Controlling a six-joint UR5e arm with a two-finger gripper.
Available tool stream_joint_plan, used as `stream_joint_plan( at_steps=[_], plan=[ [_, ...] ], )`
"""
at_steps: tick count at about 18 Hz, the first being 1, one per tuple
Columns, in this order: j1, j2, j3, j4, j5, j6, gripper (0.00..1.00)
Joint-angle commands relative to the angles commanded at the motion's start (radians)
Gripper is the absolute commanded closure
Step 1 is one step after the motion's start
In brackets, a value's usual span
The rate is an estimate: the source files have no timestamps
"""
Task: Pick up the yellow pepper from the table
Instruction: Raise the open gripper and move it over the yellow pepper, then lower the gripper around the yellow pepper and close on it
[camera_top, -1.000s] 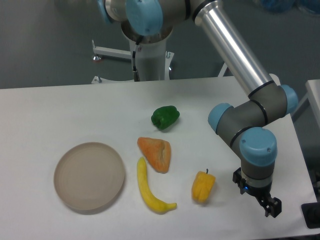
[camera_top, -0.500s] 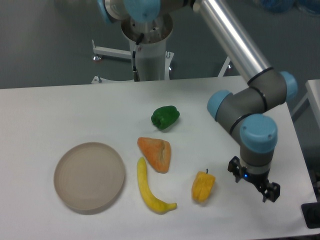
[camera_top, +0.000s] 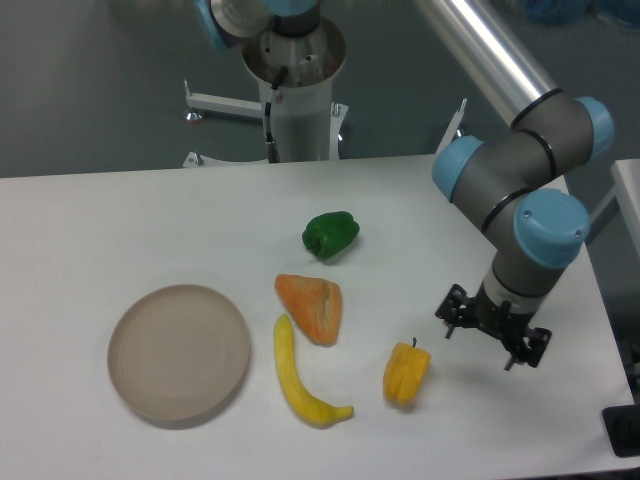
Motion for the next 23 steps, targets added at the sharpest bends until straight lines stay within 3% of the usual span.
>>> stream_joint_plan(
  at_steps=[13, 17, 23],
  plan=[
    [-0.051, -0.006, -0.061, 0.018, 0.002, -0.051, 0.0],
    [-0.052, -0.002, -0.113, 0.09, 0.002, -0.052, 0.0],
    [-0.052, -0.005, -0.129, 0.106, 0.006, -0.049, 0.0]
  ],
)
